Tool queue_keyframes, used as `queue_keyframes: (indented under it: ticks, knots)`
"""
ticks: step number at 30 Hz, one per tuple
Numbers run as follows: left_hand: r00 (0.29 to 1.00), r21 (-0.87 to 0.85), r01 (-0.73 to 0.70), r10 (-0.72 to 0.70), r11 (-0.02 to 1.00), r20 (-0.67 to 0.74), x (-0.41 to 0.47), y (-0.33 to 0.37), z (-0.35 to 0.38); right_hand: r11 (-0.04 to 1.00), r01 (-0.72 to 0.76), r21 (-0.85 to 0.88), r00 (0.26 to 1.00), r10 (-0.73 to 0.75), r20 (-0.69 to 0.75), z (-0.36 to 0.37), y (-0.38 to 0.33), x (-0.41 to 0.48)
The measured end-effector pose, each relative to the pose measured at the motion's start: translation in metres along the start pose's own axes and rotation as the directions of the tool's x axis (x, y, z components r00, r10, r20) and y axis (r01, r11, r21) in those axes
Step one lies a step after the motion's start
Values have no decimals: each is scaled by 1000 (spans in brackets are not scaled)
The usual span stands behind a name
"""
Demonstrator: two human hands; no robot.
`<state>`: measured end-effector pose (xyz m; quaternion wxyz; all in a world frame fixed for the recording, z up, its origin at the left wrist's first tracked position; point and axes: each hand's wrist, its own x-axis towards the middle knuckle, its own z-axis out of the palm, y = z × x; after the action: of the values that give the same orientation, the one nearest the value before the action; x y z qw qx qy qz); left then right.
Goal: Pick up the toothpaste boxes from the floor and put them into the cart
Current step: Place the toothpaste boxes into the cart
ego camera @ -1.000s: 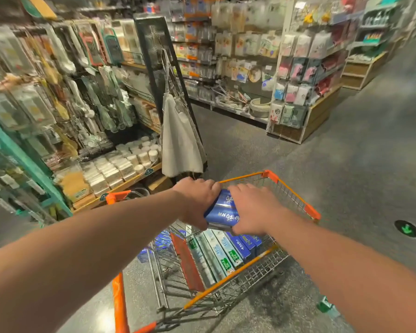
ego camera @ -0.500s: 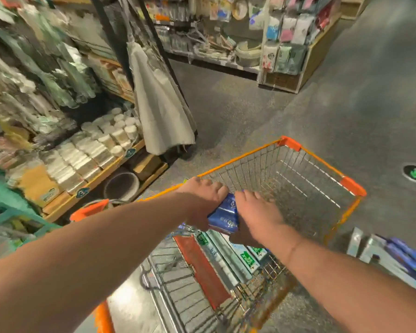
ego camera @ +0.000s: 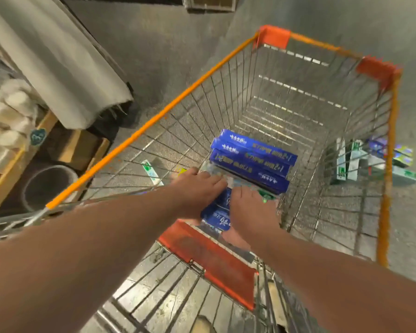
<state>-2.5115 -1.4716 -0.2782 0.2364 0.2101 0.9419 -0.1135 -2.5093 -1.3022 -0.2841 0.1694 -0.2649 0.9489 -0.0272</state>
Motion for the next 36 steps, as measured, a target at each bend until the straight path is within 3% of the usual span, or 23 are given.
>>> queue_keyframes:
  ticks: [2,7,10,16,27,36]
  knots:
    - [1000,6,-20,20,1000,7,8,5,24,999,-45,-17,999,44,-7,28,-1,6]
    - [997,28,-17,15,999,71,17,18,53,997,-36,-62,977,48,209,61,0,5]
    - [993,53,-45,39,998,108,21,23,63,998,-45,-47,984,52,172,73,1,-3]
    - [999,89,-34,31,995,27,24,28,82,994,-81,-68,975,93,202,83,-3,-2]
    - [999,-141,-41,45,989,26,20,25,88,999,-15,-44,962,27,272,86,9,-4]
    - [999,-131,-32,29,991,-26,17,30,95,1000,-15,19,948,9,319,84,12,-4]
